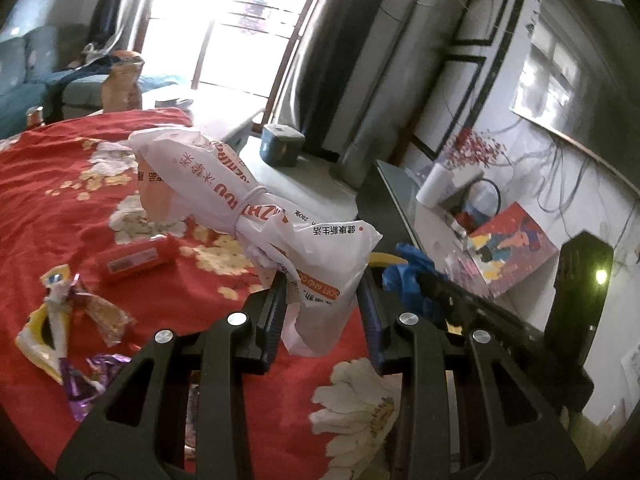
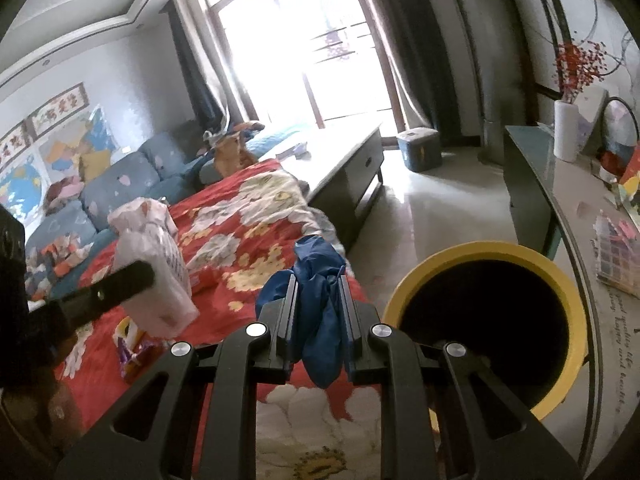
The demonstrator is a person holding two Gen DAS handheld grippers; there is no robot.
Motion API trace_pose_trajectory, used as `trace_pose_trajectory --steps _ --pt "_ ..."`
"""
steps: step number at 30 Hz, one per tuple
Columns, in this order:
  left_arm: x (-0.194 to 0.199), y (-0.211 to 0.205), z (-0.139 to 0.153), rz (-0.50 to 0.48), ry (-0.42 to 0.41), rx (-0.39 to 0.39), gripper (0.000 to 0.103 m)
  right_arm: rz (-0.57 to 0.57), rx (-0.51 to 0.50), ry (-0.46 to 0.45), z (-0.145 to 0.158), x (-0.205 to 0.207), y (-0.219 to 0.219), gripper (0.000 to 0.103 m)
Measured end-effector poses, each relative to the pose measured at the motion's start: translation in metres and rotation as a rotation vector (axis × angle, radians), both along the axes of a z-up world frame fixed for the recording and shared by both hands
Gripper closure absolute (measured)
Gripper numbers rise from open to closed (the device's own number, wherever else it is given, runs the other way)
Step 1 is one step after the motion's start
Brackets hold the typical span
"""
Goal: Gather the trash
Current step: 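Lift the blue glove and white bag and turn toward the yellow bin, then hold both items over the yellow bin and open both grippers to drop them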
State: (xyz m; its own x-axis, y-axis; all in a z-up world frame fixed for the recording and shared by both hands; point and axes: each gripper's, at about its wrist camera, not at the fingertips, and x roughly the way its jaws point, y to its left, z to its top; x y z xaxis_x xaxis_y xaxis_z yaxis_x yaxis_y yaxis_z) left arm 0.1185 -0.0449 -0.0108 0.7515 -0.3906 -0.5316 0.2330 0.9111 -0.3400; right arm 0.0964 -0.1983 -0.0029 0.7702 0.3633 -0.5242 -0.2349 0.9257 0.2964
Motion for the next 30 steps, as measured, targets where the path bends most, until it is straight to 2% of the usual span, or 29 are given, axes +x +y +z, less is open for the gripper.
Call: trace_pose_trajectory --steps 20,30 --pt "0.002 -0.077 -0.005 -0.172 0.001 0.072 0.076 -0.156 0.029 -0.015 0.003 0.003 -0.064 0.086" --pt "0.008 -0.112 -0.017 -0.266 0.011 0.102 0.076 -0.238 0.037 0.007 -0.008 0.006 -0.096 0.086"
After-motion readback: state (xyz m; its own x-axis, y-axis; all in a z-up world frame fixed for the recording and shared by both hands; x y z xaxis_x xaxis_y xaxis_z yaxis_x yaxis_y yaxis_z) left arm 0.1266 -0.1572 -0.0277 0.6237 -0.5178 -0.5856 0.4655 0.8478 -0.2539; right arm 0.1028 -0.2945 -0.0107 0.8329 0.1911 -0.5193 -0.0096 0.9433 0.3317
